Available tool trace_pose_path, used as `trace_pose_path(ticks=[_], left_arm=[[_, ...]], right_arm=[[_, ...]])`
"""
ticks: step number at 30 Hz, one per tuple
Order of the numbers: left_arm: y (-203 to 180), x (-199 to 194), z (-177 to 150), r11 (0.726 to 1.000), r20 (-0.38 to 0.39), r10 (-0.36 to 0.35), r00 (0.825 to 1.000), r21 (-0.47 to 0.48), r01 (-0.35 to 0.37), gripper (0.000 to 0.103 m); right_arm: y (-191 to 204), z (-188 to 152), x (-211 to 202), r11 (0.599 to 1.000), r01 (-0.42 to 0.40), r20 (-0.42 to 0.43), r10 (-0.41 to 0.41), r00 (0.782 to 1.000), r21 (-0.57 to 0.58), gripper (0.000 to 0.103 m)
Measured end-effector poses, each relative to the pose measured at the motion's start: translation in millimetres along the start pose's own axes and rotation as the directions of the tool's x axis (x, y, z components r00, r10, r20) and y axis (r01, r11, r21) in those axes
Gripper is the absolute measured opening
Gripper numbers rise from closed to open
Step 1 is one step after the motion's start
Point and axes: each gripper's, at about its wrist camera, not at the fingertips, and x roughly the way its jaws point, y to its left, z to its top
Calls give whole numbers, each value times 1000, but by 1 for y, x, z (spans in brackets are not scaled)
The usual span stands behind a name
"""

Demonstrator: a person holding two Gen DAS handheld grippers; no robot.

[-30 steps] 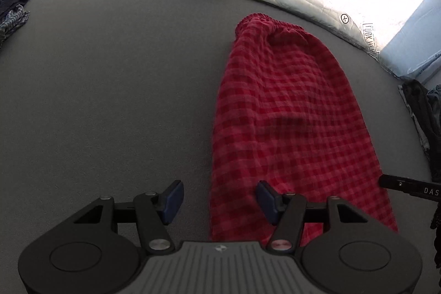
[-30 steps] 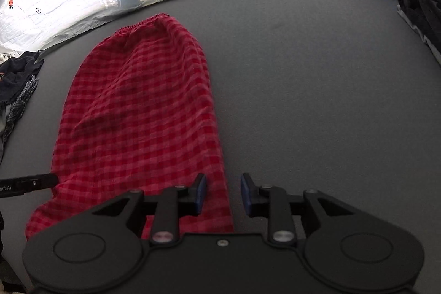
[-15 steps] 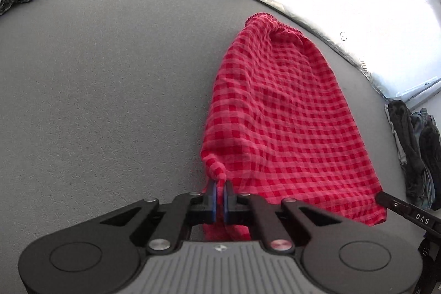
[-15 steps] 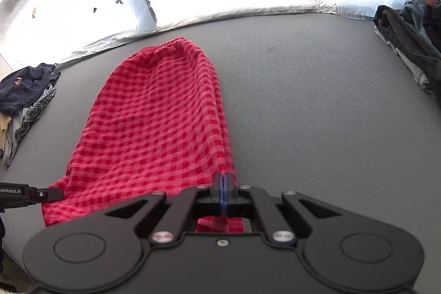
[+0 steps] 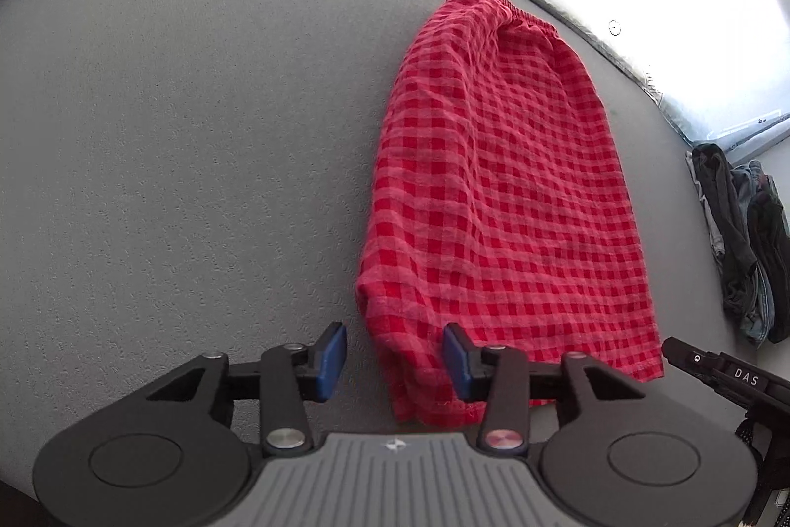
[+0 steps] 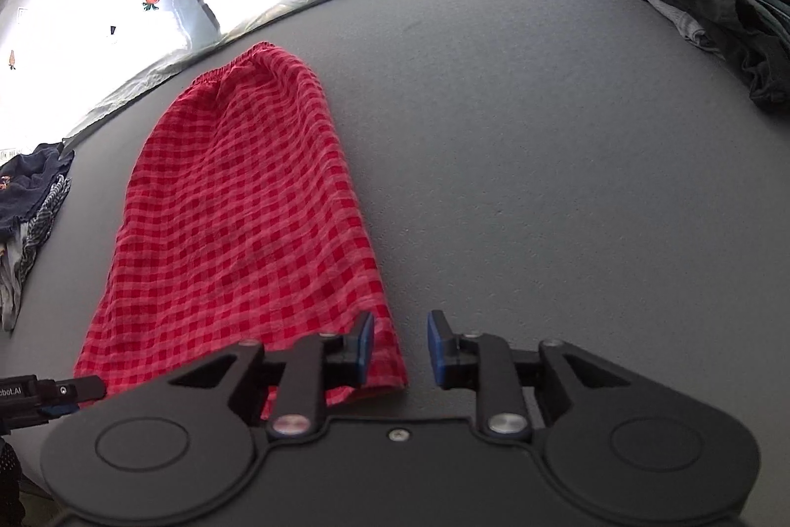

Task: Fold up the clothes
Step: 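Grasp the leg hem end of the folded shorts with both tools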

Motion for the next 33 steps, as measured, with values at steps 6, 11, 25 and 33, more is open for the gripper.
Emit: trace_pose_path(ticks=[6, 11, 25, 33], left_arm=[[0, 9, -2, 1000, -42, -4, 999, -26, 3, 54], [-12, 18, -4, 1000, -56, 6, 998, 31, -4, 64], [-33, 32, -9, 991, -102, -109, 989, 67, 117, 9], [-24, 35, -12, 989, -94, -145, 985, -15, 144, 9]], right_arm=[[-2, -3, 12, 999, -48, -33, 49, 998, 22, 38], [3, -7, 26, 1000, -21, -58, 20, 998, -12, 41], [21, -5, 30, 989, 51, -75, -62, 995, -136, 29], [25, -9, 31, 989, 25, -81, -36, 996, -143, 17]])
